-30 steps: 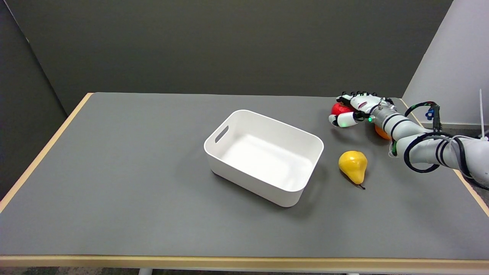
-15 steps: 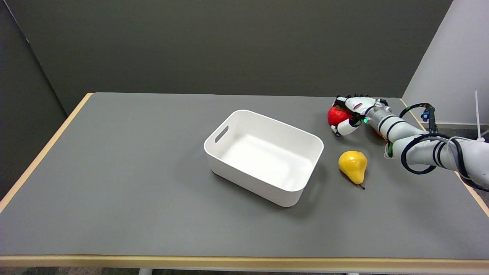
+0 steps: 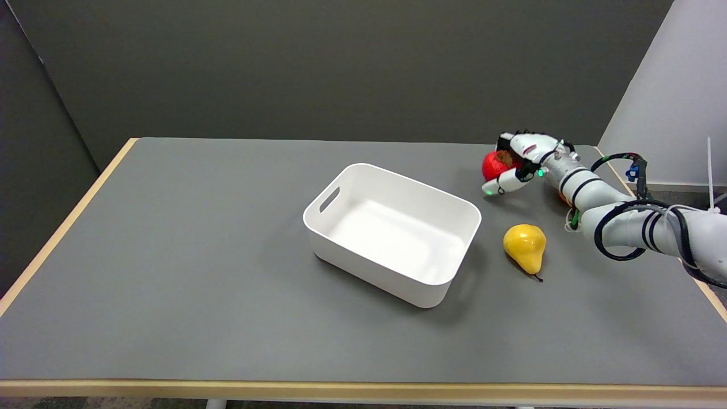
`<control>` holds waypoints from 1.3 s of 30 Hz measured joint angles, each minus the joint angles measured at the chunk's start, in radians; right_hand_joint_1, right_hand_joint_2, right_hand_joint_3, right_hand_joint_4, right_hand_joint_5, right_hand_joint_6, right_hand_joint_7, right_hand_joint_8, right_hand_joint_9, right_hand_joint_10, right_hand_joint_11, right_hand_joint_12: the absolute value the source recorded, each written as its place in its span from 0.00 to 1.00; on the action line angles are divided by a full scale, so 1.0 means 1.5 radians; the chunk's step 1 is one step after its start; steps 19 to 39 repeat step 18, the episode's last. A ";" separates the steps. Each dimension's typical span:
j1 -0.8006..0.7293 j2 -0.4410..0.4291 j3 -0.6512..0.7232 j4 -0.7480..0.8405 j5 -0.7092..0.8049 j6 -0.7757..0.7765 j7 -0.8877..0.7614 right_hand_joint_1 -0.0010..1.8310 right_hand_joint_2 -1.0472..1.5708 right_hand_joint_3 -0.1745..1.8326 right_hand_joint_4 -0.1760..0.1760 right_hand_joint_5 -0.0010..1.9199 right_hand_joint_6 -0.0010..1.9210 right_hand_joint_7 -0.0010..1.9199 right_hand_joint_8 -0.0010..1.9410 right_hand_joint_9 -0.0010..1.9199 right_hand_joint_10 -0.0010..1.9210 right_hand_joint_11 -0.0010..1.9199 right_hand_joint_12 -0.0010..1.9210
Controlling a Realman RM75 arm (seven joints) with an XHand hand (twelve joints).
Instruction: Pick up tomato.
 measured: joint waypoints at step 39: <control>0.003 0.094 0.047 -0.165 0.055 0.177 0.230 0.73 0.84 0.17 0.09 0.28 0.82 0.42 0.68 0.42 0.75 0.48 0.93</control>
